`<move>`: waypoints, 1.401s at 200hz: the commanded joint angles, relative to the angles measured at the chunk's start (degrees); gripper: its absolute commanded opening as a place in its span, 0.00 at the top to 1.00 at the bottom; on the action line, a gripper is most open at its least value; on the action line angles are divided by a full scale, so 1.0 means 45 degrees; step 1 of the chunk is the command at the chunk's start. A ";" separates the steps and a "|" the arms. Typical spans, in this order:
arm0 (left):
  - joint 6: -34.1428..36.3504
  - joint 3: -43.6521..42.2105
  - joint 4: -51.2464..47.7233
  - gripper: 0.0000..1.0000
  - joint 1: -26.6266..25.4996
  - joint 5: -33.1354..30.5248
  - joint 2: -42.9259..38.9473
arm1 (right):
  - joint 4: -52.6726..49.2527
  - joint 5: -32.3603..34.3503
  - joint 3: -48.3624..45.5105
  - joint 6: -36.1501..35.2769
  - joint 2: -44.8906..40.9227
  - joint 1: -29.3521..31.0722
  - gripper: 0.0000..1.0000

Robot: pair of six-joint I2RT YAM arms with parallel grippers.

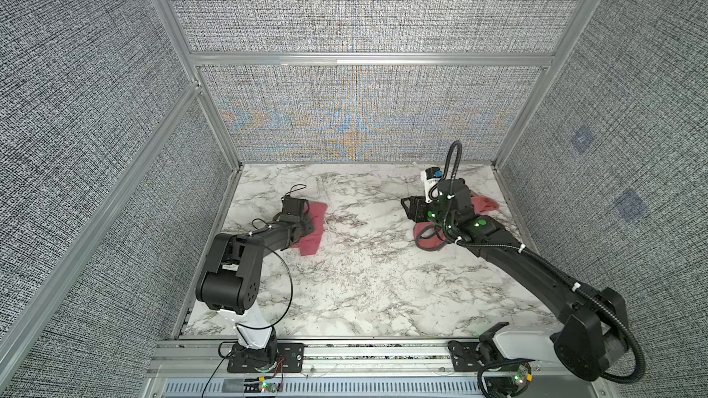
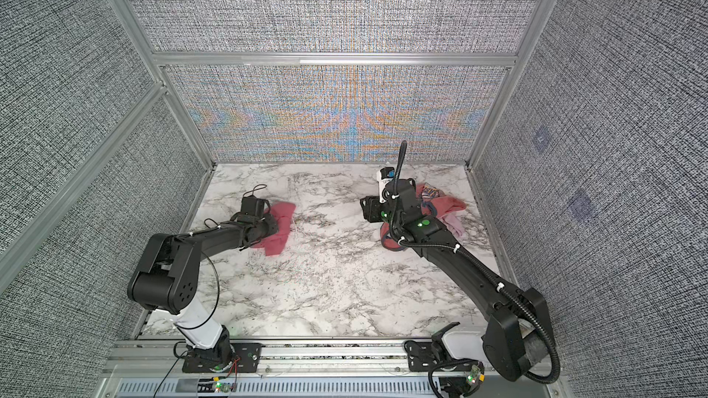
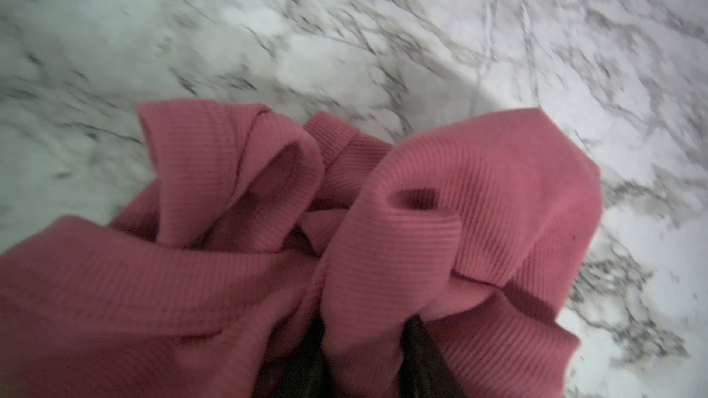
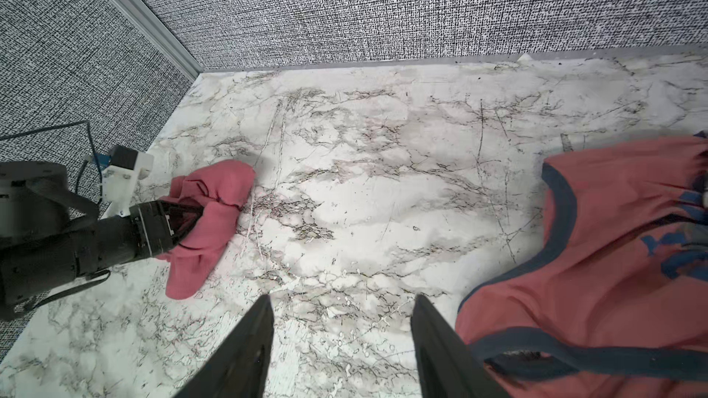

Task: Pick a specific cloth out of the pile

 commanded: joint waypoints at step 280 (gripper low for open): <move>0.6792 -0.6208 0.8983 0.49 0.2351 -0.1410 -0.6377 | 0.7416 0.7940 -0.7488 -0.2541 -0.2148 -0.4126 0.25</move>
